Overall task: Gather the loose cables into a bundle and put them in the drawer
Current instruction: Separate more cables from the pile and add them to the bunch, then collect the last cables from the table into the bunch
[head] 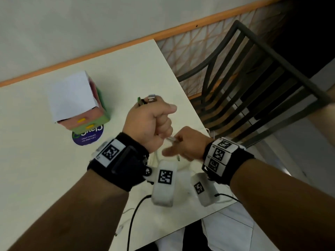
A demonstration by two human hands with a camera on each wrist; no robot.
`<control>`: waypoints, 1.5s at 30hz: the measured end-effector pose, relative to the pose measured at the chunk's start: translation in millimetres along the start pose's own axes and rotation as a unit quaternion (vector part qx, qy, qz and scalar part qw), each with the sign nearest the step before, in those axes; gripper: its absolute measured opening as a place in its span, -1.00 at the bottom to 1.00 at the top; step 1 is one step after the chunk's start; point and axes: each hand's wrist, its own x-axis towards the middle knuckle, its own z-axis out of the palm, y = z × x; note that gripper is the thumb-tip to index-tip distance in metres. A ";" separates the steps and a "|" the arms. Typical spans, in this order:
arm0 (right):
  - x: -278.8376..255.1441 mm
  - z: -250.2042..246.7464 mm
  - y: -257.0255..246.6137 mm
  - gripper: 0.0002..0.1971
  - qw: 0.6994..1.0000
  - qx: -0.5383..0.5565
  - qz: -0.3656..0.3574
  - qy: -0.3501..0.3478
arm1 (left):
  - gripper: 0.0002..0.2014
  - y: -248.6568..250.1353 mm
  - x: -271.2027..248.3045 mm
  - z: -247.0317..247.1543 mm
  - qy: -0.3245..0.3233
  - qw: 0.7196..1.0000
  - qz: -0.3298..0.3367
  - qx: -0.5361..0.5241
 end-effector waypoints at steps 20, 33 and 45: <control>49.4 83.8 10.7 -0.81 0.876 -0.478 0.026 0.057 | -0.46 -44.9 -21.0 -82.9 0.223 0.971 -0.066 -0.050; 34.0 16.1 -39.1 -0.73 0.937 -0.270 -0.060 0.213 | -0.45 -45.9 -11.1 -66.9 0.247 0.969 -0.024 -0.018; 11.4 39.9 -29.5 -0.77 0.981 0.014 -0.192 0.017 | -0.62 -31.0 2.6 -66.3 0.210 0.968 -0.015 -0.136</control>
